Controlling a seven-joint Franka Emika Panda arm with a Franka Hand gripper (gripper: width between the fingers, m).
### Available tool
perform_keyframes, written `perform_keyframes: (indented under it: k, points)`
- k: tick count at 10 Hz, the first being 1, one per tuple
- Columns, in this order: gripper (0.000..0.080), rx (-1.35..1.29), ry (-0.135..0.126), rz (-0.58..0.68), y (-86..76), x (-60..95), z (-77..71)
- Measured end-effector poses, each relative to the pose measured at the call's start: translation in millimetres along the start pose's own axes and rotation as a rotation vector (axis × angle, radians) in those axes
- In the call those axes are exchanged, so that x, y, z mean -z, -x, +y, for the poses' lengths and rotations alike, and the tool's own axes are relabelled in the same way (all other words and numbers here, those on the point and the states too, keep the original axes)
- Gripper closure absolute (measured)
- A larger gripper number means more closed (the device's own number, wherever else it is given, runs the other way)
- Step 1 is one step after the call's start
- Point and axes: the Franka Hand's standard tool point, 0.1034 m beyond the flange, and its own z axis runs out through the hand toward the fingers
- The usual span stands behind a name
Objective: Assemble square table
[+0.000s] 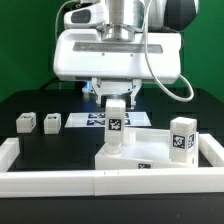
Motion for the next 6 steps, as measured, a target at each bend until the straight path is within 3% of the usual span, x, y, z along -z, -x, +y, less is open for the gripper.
perform_keyframes:
  k: [6]
  points:
    - [0.0508, 0.013, 0.022, 0.032, 7.8, -8.2, 0.0]
